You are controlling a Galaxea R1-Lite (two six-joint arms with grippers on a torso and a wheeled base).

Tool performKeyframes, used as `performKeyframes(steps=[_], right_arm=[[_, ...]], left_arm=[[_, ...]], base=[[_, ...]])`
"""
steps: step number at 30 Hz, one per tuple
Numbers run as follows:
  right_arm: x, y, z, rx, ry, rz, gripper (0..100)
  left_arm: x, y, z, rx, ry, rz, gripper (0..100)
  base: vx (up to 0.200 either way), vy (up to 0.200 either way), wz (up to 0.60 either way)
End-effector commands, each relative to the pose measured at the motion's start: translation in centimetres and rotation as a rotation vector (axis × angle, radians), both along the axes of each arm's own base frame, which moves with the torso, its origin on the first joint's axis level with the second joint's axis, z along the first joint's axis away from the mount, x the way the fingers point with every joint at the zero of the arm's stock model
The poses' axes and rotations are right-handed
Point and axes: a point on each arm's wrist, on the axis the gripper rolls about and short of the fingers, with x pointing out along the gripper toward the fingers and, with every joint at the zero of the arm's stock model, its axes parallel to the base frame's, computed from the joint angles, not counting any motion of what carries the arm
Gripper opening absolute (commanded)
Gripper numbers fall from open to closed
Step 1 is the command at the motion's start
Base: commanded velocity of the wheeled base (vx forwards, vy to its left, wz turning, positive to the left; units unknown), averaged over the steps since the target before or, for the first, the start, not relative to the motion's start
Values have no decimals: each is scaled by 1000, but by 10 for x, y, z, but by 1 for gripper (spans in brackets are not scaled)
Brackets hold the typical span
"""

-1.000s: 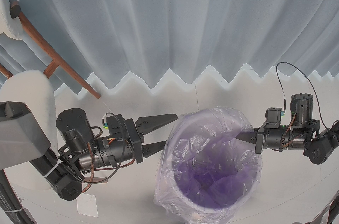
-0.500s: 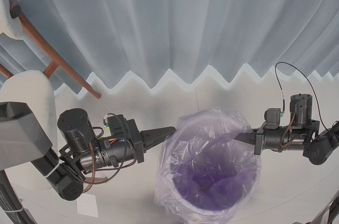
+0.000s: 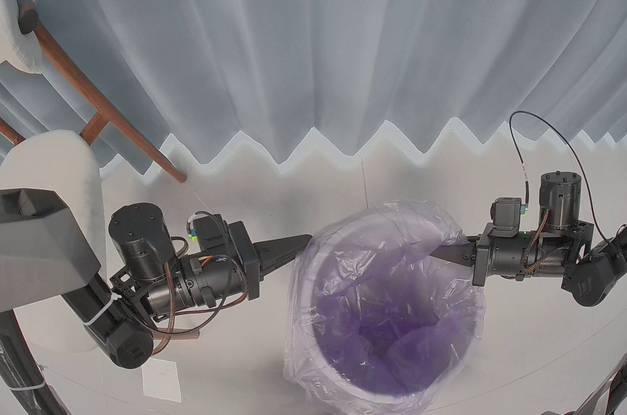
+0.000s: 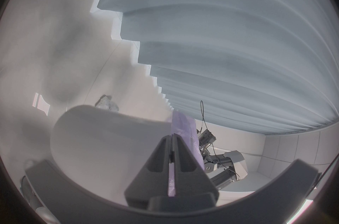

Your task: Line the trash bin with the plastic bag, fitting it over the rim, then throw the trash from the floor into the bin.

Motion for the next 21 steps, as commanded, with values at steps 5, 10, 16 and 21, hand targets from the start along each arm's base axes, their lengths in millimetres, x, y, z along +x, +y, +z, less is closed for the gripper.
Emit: performKeyframes(steps=[5,10,16,21], right_arm=[[-8,-2,5,27,1,37,0],[-7,-2,6,30,-3,39,0],[-7,-2,13,54,-24,38,0],[-8,-3,17,80,-26,35,0]], left_arm=[[9,8,-11,17,34,41,0],[10,8,-17,28,52,42,0],[12,6,-29,47,77,40,0],[14,3,-39,89,55,34,0]], base=[[0,0,0],[0,0,0],[0,0,0],[0,0,0]])
